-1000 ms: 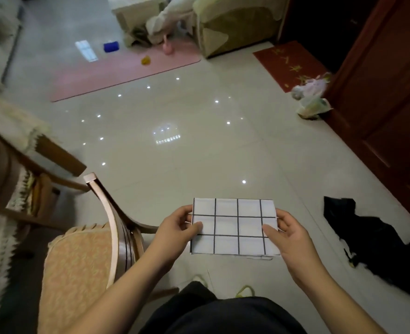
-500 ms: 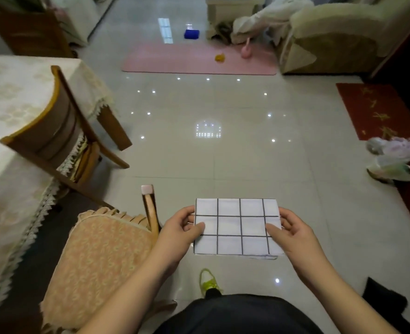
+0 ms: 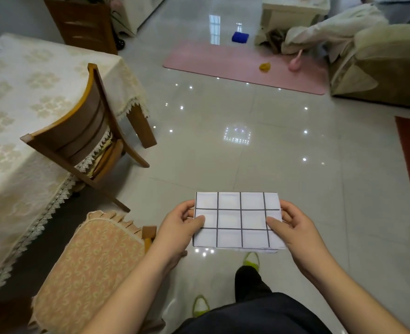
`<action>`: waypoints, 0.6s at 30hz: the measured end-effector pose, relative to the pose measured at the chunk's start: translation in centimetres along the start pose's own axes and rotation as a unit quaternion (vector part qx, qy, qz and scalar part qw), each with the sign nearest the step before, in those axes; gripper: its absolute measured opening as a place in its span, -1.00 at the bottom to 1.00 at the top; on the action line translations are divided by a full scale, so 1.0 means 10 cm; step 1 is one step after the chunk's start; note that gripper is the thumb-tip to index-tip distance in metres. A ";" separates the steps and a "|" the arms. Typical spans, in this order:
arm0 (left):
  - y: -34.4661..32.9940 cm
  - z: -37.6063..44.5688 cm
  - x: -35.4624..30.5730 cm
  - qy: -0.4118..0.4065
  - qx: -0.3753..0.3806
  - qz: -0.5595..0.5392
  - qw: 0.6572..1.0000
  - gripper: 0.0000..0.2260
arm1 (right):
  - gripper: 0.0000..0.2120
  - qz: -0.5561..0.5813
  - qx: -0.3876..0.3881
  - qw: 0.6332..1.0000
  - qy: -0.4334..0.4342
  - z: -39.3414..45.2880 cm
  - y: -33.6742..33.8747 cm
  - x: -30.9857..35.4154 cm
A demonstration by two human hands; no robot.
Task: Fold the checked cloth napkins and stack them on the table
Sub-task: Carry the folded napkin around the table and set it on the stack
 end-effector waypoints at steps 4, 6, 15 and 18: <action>-0.26 0.33 -0.35 -0.004 -0.014 -0.017 1.000 -0.69 | -0.68 0.005 0.038 0.999 0.002 0.61 0.16 0.27; -0.39 0.46 -0.53 -0.003 -0.015 -0.022 1.000 -0.70 | -0.68 0.006 0.054 0.999 0.002 0.87 0.23 0.42; -0.41 0.94 -1.04 -0.016 -0.077 -0.059 0.995 -0.69 | -0.68 -0.013 0.117 0.993 -0.006 1.77 0.10 0.90; -0.28 1.19 -1.07 -0.011 -0.103 -0.078 0.992 -0.68 | -0.68 -0.030 0.131 0.991 -0.008 2.07 -0.09 1.01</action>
Point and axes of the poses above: each hand's wrist, its own z-axis towards the middle knuckle, its own y-axis out of the back of the hand, x = y × z, the point moved 9 cm from there along z, towards the middle knuckle, and after that the axes turned 2 degrees about -x, right-handed, at the moved point
